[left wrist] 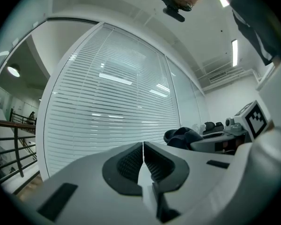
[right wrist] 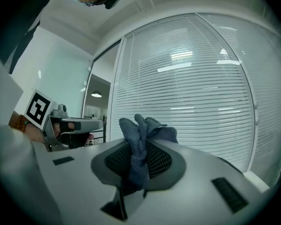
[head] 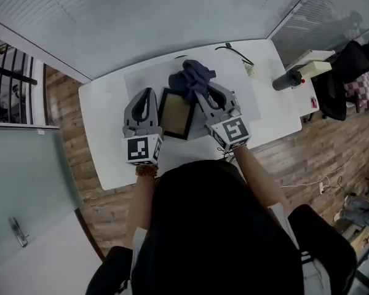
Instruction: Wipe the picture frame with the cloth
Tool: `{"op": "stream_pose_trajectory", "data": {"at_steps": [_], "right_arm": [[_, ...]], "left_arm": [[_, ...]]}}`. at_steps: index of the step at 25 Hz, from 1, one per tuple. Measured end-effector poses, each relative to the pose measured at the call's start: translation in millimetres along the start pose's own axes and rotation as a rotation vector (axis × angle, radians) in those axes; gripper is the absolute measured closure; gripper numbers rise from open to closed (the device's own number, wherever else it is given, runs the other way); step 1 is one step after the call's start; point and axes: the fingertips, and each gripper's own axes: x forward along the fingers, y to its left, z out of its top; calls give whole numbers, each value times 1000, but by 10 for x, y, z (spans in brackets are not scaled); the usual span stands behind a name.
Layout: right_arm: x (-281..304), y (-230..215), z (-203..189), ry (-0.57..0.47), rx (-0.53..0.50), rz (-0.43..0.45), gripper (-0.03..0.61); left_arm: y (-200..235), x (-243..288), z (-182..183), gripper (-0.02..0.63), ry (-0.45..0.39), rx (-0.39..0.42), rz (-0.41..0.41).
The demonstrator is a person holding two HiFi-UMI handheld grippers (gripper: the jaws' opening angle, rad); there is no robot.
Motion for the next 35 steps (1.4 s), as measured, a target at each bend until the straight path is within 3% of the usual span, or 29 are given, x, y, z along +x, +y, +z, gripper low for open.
{"op": "stream_pose_trajectory", "data": {"at_steps": [3,7,18,21,24,28,35], "right_arm": [[-56,-50,115,-5,-11,-13,525],[-320,213,278,-21,-67,-6,523],[-382,322,332,-4,-102,-13,523],[-404,360,336,7,-111,-21,523],[-422,381,309,36,-140,-7,523],[-433,381,291,86,-157,-8,523],[-429,435,298,148,-243,-38,523]], "left_arm": [[19,-12,23,606,-1,7,3],[-146,-358,50,606,8,95,-53],[-283,-503,-47,606,80,126,-225],[-379,-559,-79,605,109,138,-292],[-445,-610,-111,597,126,207,-382],[-431,-694,-254,503,186,226,-487],[-335,-847,-454,419,245,280,-591]]}}
